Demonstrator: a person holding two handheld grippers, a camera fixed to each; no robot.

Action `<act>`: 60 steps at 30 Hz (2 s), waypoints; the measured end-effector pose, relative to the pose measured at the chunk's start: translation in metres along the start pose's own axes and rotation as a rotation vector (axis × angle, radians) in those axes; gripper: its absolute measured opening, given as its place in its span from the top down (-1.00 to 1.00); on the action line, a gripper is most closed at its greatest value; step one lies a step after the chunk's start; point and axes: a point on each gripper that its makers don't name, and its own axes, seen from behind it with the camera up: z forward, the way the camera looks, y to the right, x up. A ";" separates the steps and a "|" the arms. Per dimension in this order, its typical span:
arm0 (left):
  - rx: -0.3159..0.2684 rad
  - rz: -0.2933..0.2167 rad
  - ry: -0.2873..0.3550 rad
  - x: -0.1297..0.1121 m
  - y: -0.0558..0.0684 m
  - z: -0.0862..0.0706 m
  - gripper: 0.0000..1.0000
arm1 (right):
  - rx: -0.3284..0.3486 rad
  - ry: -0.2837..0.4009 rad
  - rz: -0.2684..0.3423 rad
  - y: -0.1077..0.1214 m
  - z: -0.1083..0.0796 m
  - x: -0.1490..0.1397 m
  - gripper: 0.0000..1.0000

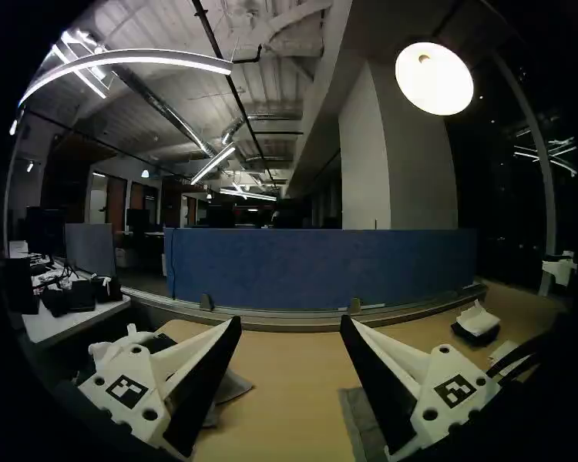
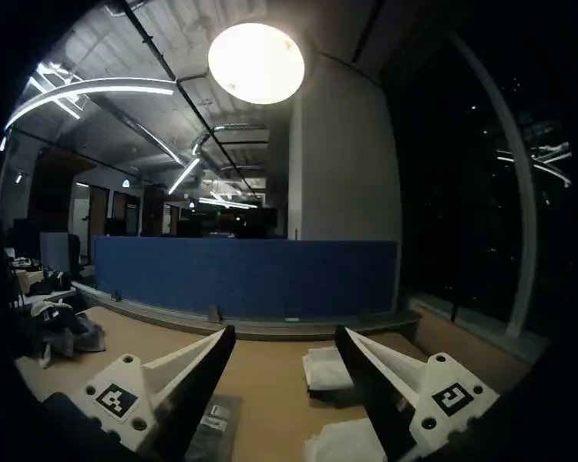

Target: Fold towel

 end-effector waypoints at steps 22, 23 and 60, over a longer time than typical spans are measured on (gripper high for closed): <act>-0.389 0.173 -0.379 -0.069 0.085 -0.028 -0.91 | 0.371 -0.422 -0.104 -0.067 -0.020 -0.064 -1.00; -0.412 0.173 -0.396 -0.072 0.089 -0.031 -0.91 | 0.385 -0.438 -0.114 -0.069 -0.022 -0.067 -1.00; -0.544 0.290 -0.568 -0.224 0.118 -0.049 -0.91 | 0.491 -0.632 -0.199 -0.108 -0.039 -0.210 -1.00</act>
